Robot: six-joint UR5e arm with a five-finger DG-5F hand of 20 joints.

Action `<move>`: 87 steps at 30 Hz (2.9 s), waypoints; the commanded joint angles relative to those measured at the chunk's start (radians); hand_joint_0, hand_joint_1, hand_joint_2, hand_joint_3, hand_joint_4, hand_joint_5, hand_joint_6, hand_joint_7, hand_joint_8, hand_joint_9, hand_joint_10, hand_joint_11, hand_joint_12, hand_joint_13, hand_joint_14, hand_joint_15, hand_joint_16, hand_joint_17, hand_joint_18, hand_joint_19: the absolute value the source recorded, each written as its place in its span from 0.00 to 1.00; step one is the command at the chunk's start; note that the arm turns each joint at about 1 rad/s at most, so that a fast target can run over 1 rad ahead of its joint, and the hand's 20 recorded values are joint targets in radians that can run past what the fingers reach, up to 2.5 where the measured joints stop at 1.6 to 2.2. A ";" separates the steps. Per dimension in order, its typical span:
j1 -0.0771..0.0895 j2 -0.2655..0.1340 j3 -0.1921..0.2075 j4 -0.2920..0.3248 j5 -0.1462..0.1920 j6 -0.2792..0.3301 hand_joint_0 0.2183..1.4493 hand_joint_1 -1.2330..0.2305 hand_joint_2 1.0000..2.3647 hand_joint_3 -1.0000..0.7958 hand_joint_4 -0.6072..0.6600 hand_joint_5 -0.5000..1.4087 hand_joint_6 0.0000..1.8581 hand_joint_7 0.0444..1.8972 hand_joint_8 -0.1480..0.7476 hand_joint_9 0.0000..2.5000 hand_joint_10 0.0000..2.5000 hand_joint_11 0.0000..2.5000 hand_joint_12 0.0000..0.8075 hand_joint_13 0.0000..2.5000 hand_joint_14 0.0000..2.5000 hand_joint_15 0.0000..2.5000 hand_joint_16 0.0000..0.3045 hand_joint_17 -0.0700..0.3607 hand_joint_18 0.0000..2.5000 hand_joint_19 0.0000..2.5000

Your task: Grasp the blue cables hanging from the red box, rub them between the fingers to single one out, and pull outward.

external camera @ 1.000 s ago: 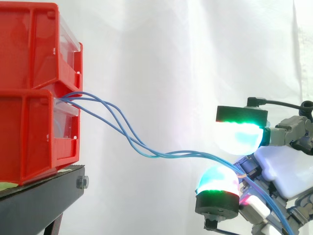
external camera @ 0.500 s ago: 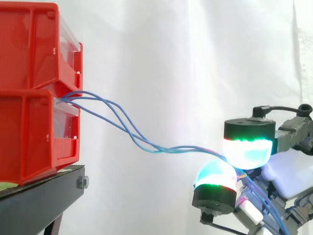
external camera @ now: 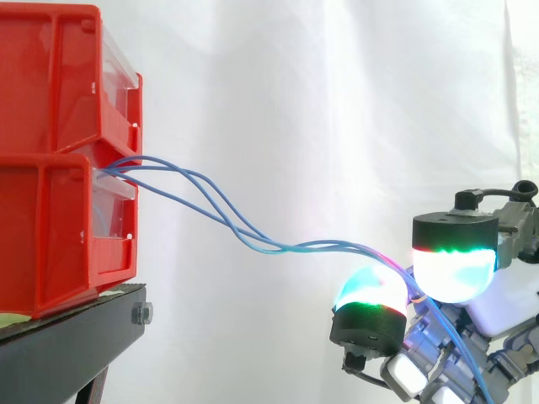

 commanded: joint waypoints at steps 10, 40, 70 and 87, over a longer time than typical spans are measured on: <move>0.000 0.000 0.000 0.000 0.000 -0.004 0.26 0.30 0.00 0.28 0.47 0.18 0.45 0.54 0.41 0.36 0.01 0.19 0.45 0.32 0.01 0.23 0.15 0.41 0.28 0.23; 0.000 0.000 0.000 0.000 0.002 -0.017 0.26 0.37 0.00 0.28 0.44 0.19 0.45 0.57 0.40 0.36 0.01 0.17 0.45 0.31 0.01 0.23 0.15 0.40 0.27 0.24; 0.000 0.000 0.002 0.000 0.000 -0.018 0.22 0.29 0.00 0.28 0.46 0.19 0.46 0.55 0.40 0.34 0.00 0.16 0.46 0.31 0.01 0.21 0.16 0.42 0.28 0.22; -0.003 0.000 0.005 0.002 0.000 -0.017 0.31 0.29 0.01 0.50 0.47 0.18 0.46 0.54 0.44 0.35 0.00 0.17 0.49 0.32 0.01 0.22 0.18 0.44 0.28 0.22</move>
